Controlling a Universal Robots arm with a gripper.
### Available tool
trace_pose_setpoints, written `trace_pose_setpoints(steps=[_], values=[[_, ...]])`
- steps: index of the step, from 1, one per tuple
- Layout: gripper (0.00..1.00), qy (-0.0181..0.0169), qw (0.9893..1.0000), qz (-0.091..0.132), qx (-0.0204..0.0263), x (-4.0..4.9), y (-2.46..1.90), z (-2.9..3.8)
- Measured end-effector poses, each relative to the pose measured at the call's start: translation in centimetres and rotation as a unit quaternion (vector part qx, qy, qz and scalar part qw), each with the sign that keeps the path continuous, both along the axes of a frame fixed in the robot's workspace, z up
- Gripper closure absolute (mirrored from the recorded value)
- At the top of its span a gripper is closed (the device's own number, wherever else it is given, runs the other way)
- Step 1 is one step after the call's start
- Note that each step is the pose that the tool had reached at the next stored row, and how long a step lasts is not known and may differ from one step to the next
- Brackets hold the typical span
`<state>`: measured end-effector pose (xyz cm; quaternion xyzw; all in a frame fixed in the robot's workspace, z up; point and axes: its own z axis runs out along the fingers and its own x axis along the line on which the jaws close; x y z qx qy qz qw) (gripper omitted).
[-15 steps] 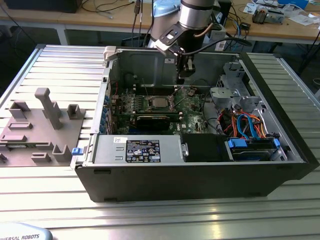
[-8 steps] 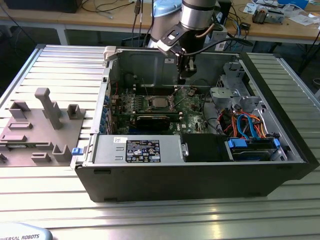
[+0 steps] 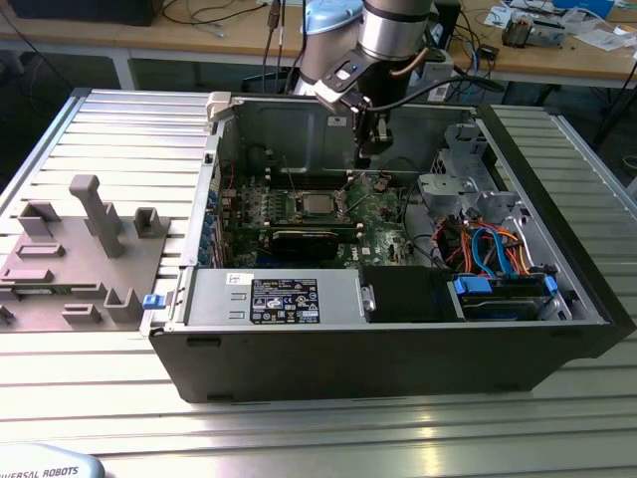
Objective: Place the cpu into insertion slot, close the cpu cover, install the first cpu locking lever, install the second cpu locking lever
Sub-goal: 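Close the cpu cover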
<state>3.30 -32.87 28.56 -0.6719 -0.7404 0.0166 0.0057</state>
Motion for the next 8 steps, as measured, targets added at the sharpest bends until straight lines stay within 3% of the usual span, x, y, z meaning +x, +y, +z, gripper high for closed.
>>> trace_pose_setpoints(steps=[8], values=[[0.89, 0.0, 1.0, 0.0, 0.0, 0.31, 0.0, -0.11]])
